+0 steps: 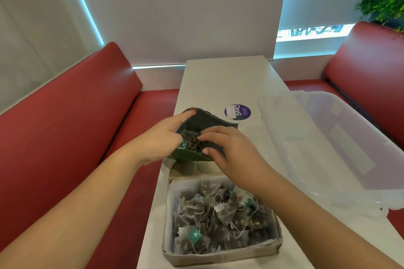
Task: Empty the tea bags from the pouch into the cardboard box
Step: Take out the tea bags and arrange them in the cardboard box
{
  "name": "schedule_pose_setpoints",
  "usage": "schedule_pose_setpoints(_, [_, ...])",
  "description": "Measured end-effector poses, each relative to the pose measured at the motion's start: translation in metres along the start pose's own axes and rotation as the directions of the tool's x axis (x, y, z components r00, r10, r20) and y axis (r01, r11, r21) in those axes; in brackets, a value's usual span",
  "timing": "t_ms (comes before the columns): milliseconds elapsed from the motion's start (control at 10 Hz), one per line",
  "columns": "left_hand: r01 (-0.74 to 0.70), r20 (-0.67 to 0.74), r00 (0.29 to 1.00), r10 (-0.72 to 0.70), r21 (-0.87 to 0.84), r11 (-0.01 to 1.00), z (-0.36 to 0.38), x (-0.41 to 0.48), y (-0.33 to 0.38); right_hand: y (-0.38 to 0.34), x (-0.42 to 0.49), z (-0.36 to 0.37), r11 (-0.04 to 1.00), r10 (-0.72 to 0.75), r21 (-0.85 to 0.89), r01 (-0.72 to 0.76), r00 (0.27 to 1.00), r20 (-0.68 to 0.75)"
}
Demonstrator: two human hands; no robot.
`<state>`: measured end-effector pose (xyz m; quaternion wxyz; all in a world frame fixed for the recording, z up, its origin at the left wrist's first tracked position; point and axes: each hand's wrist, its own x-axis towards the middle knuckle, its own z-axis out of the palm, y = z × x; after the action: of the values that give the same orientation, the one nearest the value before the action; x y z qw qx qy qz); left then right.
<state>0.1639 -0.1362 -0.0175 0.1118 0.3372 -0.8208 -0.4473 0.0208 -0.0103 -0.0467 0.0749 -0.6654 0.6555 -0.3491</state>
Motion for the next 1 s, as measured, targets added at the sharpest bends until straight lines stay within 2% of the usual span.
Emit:
schedule_pose_setpoints(100, [-0.001, 0.044, 0.999, 0.001, 0.002, 1.000, 0.000, -0.002, -0.001, 0.011, 0.046, 0.030, 0.993, 0.096, -0.093, -0.069, 0.938, 0.334])
schedule_pose_setpoints(200, [-0.014, 0.118, 0.993, 0.009, 0.044, 0.999, 0.000, -0.003, -0.001, 0.026, 0.083, 0.065, 0.958, 0.266, -0.246, -0.146, 0.771, 0.579])
schedule_pose_setpoints(300, [-0.027, 0.184, 0.983, 0.016, 0.053, 0.998, 0.000, -0.004, 0.002, 0.039, 0.098, 0.095, 0.936, 0.316, -0.336, -0.102, 0.666, 0.676])
schedule_pose_setpoints(400, [-0.051, 0.129, 0.991, 0.045, 0.043, 0.998, -0.002, 0.001, 0.004, 0.049, 0.102, 0.114, 0.900, 0.427, -0.378, -0.216, 0.605, 0.672])
schedule_pose_setpoints(500, [-0.115, 0.062, 0.992, 0.106, 0.162, 0.980, -0.004, 0.009, -0.002, 0.056, 0.104, 0.134, 0.870, 0.485, -0.425, -0.250, 0.585, 0.650])
schedule_pose_setpoints(600, [-0.133, 0.055, 0.991, 0.124, 0.190, 0.973, -0.004, 0.016, -0.007, 0.063, 0.106, 0.141, 0.864, 0.503, -0.343, -0.368, 0.636, 0.585])
schedule_pose_setpoints(700, [-0.119, 0.077, 0.991, 0.109, 0.144, 0.982, -0.007, 0.019, -0.010, 0.069, 0.105, 0.143, 0.867, 0.492, -0.244, -0.434, 0.676, 0.548])
schedule_pose_setpoints(800, [-0.107, 0.123, 0.988, 0.093, 0.117, 0.987, -0.006, 0.018, -0.012, 0.061, 0.098, 0.132, 0.907, 0.420, -0.192, -0.376, 0.760, 0.496])
schedule_pose_setpoints(1000, [-0.100, 0.174, 0.981, 0.081, 0.105, 0.989, -0.003, 0.014, -0.014, 0.046, 0.087, 0.103, 0.947, 0.281, -0.277, -0.163, 0.837, 0.469])
